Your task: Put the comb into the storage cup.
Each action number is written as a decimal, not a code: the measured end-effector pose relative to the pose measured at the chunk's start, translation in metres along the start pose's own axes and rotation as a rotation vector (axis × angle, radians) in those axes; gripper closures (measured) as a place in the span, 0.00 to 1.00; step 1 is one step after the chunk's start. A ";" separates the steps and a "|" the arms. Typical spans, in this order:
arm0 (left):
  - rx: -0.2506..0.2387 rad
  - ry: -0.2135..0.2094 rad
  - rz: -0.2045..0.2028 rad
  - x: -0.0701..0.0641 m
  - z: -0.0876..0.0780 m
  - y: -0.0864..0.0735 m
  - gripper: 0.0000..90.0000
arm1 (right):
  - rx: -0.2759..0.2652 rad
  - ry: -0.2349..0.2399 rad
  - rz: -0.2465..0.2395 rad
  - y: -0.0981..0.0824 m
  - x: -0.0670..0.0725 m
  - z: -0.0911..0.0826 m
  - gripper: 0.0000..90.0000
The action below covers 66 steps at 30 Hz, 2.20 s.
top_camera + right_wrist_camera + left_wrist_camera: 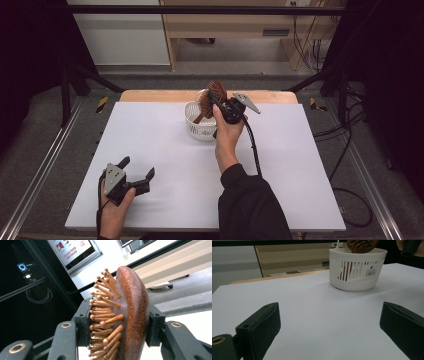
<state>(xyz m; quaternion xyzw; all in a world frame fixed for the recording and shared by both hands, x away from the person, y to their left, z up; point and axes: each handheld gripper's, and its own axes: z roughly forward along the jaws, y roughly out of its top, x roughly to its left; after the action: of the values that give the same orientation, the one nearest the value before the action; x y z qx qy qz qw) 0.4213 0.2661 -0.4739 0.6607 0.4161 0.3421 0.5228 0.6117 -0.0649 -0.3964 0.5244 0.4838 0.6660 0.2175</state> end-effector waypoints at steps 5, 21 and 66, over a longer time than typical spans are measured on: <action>0.000 0.000 -0.001 0.000 0.000 0.000 0.04 | 0.003 0.004 -0.003 0.000 0.000 0.000 0.56; -0.003 0.001 0.000 0.000 0.000 0.000 0.04 | 0.020 0.013 -0.025 0.002 -0.001 -0.001 0.55; -0.004 0.005 -0.004 0.001 -0.001 0.000 0.04 | 0.067 0.040 -0.066 0.006 -0.009 -0.005 0.52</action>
<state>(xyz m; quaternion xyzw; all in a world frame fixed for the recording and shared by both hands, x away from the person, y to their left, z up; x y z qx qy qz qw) 0.4214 0.2675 -0.4734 0.6579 0.4180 0.3438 0.5237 0.6117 -0.0771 -0.3953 0.5019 0.5272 0.6521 0.2121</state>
